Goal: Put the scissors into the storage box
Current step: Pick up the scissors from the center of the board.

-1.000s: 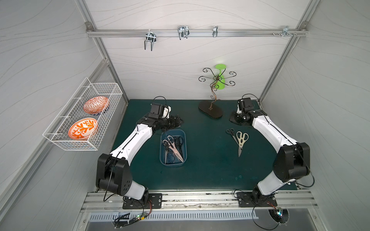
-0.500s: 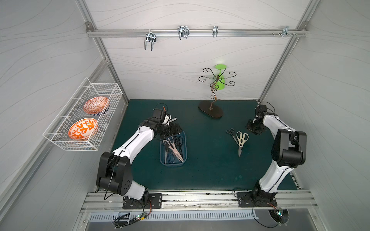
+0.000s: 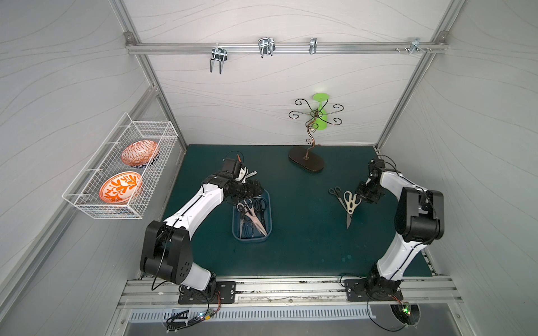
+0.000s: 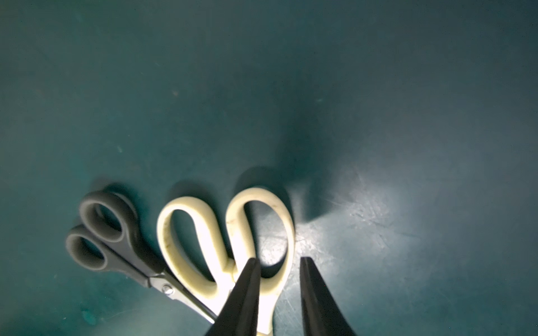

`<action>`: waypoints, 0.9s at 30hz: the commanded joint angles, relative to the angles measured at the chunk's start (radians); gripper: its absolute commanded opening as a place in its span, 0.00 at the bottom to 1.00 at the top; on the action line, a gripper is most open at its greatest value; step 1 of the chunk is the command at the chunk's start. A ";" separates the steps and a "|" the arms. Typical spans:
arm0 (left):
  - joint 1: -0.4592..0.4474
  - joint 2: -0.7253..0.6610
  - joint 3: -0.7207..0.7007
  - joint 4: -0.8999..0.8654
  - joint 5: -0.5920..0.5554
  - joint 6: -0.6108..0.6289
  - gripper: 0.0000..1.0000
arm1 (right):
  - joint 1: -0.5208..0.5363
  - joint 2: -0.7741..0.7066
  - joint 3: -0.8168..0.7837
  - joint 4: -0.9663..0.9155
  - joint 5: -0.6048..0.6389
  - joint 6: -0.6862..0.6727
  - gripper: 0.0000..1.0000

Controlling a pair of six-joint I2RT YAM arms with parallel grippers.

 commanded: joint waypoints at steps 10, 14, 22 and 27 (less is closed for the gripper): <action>0.001 -0.033 0.005 -0.001 -0.018 0.018 0.92 | -0.008 0.044 -0.016 0.006 0.006 -0.023 0.28; 0.002 -0.036 -0.001 -0.005 -0.027 0.018 0.92 | -0.008 0.061 -0.010 0.005 -0.001 -0.024 0.27; 0.002 -0.040 0.004 -0.008 -0.035 0.016 0.92 | -0.009 0.078 -0.019 0.016 -0.001 -0.017 0.21; 0.003 -0.045 0.000 -0.008 -0.036 0.011 0.92 | -0.009 0.090 -0.028 0.017 0.002 -0.010 0.15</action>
